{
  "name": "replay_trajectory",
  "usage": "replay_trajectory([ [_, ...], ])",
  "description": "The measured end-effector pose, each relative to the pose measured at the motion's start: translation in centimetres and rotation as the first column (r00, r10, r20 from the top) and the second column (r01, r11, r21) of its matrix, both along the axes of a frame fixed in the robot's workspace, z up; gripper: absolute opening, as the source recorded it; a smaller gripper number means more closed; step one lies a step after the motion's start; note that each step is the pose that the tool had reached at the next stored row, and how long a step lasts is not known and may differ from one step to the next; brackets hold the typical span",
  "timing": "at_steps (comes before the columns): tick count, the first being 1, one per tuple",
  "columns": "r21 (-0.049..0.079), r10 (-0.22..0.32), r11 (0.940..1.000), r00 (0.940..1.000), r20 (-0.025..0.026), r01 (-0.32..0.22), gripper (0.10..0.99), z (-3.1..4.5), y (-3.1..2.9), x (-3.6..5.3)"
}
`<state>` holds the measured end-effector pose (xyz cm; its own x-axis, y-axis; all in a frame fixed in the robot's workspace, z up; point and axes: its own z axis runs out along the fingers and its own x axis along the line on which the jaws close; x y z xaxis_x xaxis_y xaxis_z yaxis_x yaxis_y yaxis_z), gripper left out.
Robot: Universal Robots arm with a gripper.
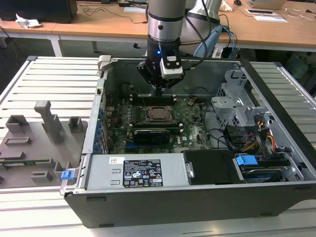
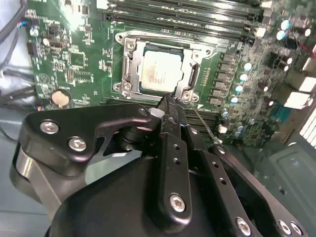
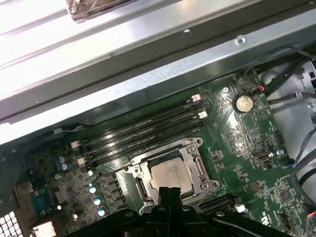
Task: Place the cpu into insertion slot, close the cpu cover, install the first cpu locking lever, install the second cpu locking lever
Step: 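Install the first cpu locking lever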
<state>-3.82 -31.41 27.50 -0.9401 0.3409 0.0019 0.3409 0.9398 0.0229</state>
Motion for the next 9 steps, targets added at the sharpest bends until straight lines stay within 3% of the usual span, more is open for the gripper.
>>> replay_trajectory([
  [4, 0.000, 0.105, 0.9945, 0.9945, -0.0003, -0.105, 0.106, 0.00, 0.00, 0.00],
  [7, 0.000, 0.169, 0.9857, 0.9857, -0.0003, -0.169, 0.106, 0.00, 0.00, 0.00],
  [9, 0.000, 0.225, 0.9743, 0.9743, -0.0003, -0.225, 0.106, -0.01, 0.00, 0.00],
])
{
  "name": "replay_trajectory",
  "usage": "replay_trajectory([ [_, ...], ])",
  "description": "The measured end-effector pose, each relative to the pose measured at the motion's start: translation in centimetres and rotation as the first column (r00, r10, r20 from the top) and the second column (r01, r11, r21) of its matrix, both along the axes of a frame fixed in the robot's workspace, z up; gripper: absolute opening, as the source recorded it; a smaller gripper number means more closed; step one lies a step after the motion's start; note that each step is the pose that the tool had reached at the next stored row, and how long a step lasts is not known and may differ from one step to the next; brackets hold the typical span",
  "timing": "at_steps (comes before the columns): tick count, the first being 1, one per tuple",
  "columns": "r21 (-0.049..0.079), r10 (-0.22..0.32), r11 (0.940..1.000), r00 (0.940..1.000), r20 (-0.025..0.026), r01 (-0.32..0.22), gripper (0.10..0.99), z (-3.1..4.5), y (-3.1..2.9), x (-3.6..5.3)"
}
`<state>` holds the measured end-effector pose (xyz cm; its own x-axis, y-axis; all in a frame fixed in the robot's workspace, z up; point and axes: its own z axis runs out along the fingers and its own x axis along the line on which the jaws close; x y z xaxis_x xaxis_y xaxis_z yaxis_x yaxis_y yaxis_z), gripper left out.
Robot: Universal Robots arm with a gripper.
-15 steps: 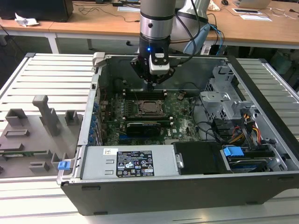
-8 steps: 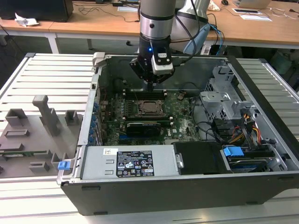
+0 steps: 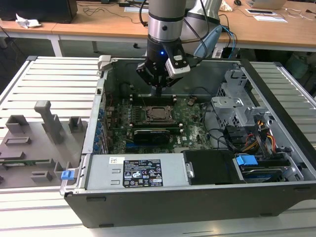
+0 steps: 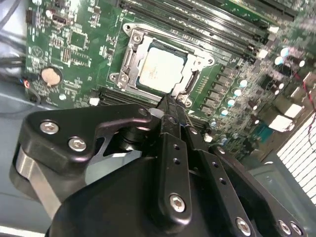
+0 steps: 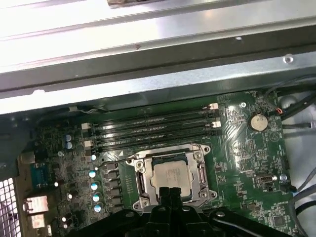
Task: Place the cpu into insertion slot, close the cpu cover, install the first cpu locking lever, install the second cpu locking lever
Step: 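Install the first cpu locking lever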
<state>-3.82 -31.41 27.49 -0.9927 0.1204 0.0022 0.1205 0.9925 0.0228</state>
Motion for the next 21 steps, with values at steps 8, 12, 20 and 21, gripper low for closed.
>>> replay_trajectory([
  [8, 0.018, 0.124, 0.9921, 0.9922, 0.0036, -0.124, 0.106, -0.03, 0.00, -0.50],
  [12, 0.024, 0.124, 0.9919, 0.9922, 0.0105, -0.124, 0.106, -0.06, 0.00, -2.00],
  [20, 0.024, 0.124, 0.9919, 0.9922, 0.0135, -0.125, 0.106, -0.43, 0.00, -4.66],
  [21, 0.024, 0.124, 0.9919, 0.9922, 0.0136, -0.124, 0.106, -0.57, 0.00, -4.74],
])
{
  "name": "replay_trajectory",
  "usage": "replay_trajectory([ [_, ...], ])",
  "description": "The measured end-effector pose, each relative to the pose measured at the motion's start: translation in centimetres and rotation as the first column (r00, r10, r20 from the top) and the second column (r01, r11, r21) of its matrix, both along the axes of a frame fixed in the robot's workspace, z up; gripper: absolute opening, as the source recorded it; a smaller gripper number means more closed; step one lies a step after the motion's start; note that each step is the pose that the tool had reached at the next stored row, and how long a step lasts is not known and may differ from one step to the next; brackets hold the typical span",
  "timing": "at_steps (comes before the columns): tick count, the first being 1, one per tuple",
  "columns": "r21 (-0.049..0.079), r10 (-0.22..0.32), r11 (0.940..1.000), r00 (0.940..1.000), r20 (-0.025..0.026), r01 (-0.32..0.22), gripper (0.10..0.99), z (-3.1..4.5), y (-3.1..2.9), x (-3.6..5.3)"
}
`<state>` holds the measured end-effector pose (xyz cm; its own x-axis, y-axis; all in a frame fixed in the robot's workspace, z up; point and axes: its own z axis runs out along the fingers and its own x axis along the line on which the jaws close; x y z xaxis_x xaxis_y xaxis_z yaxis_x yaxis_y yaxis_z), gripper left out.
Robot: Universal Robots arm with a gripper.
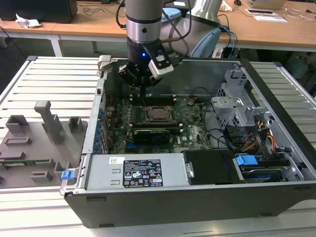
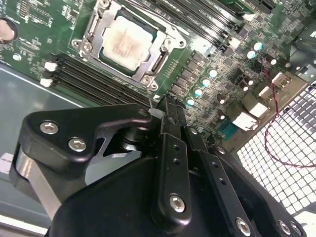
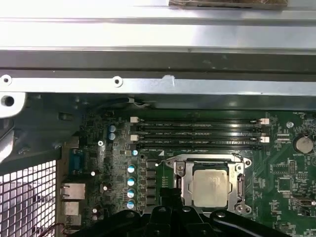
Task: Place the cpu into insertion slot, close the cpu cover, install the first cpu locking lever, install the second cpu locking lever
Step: 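Install the first cpu locking lever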
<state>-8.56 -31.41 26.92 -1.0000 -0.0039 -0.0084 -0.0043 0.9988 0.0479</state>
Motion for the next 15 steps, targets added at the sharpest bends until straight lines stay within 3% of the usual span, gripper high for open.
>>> replay_trajectory([
  [5, 0.000, 0.000, 1.0000, 1.0000, -0.0001, 0.000, 0.106, -0.28, 0.00, -0.52],
  [9, 0.001, 0.000, 1.0000, 1.0000, 0.0083, 0.000, 0.106, -0.37, 0.00, -1.69],
  [15, 0.001, 0.000, 1.0000, 1.0000, 0.0084, 0.000, 0.106, -0.66, 0.34, -1.91],
])
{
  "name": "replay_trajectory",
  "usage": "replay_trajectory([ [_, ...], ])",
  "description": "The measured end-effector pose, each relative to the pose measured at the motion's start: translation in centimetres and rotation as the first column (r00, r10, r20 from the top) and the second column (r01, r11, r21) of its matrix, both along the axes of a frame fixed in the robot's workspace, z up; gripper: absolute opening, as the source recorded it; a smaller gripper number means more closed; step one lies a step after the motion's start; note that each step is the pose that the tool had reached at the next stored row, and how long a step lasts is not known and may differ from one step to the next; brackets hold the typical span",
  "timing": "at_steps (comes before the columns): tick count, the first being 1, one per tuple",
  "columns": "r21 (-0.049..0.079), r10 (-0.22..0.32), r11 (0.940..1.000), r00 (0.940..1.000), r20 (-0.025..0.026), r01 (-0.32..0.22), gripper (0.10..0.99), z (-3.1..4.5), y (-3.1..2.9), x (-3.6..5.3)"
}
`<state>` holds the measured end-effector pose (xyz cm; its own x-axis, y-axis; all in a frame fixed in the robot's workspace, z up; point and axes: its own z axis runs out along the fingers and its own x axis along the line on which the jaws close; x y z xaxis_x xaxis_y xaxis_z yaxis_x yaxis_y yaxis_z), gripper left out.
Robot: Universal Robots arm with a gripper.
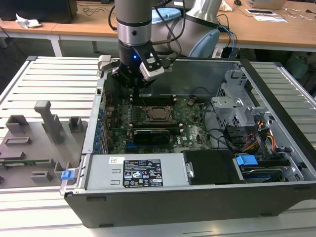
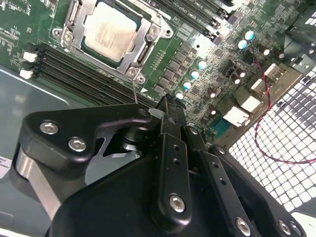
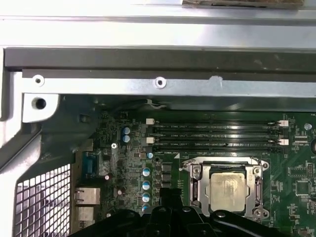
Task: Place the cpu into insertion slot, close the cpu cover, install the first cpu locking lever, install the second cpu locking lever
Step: 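Install the first cpu locking lever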
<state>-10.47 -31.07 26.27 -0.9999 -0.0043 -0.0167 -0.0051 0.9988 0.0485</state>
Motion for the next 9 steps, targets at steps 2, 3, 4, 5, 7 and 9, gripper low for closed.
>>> replay_trajectory([
  [2, 0.000, 0.000, 1.0000, 1.0000, 0.0001, 0.000, 0.106, -0.17, 0.27, -0.03],
  [3, 0.000, 0.000, 1.0000, 1.0000, 0.0000, 0.000, 0.106, -0.20, 0.36, -0.04],
  [4, 0.000, 0.000, 1.0000, 1.0000, 0.0000, 0.000, 0.106, -0.22, 0.47, -0.05],
  [5, 0.000, 0.000, 1.0000, 1.0000, 0.0000, 0.000, 0.106, -0.24, 0.67, -0.08],
  [7, 0.000, 0.000, 1.0000, 1.0000, 0.0001, 0.000, 0.106, -0.29, 1.14, -0.13],
  [9, 0.000, 0.000, 1.0000, 1.0000, 0.0000, 0.000, 0.106, -0.34, 1.41, -0.13],
])
